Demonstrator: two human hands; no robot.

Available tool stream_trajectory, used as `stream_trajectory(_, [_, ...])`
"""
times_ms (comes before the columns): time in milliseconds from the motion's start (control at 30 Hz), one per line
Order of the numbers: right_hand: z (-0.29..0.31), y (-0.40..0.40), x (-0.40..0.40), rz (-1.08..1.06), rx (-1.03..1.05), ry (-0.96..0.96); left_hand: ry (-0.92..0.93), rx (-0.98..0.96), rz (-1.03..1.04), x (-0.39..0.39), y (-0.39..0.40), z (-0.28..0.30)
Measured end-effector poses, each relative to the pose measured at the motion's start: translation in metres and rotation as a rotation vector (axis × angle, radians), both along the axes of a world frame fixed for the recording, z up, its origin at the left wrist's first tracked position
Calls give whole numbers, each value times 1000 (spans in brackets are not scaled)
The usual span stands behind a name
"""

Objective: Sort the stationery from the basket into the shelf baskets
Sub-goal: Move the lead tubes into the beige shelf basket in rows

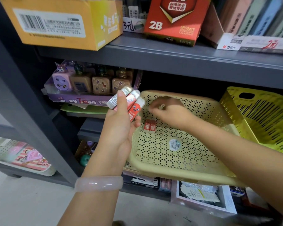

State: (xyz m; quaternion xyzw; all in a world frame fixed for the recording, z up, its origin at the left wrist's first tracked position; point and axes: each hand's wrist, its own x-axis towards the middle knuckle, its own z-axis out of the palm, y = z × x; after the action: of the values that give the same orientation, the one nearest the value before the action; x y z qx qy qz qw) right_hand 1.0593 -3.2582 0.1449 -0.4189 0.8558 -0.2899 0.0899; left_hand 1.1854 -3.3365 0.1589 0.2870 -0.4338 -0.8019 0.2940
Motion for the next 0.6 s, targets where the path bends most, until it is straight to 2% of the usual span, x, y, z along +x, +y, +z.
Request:
stream_trajectory(67, [22, 6, 16, -13, -316, -309, 2, -3, 15, -3, 3, 1])
stream_trajectory(100, [29, 7, 25, 19, -376, -411, 1, -14, 26, -4, 5, 1])
stream_trajectory(233, [33, 7, 43, 102, -422, -528, 12, -64, 13, -8, 11, 0])
stream_trajectory(367, [28, 14, 17, -92, -602, -597, -16, -64, 36, -6, 8, -3])
stream_trajectory(433, [20, 17, -2, -202, -487, -550, -22, -62, 34, -5, 8, -4])
stream_trajectory(533, [-1, 12, -22, -236, 49, -262, -23, -60, 23, -6, 7, -4])
stream_trajectory(600, [-17, 3, -29, -226, 196, -279, -17, -52, 21, -6, 6, -5])
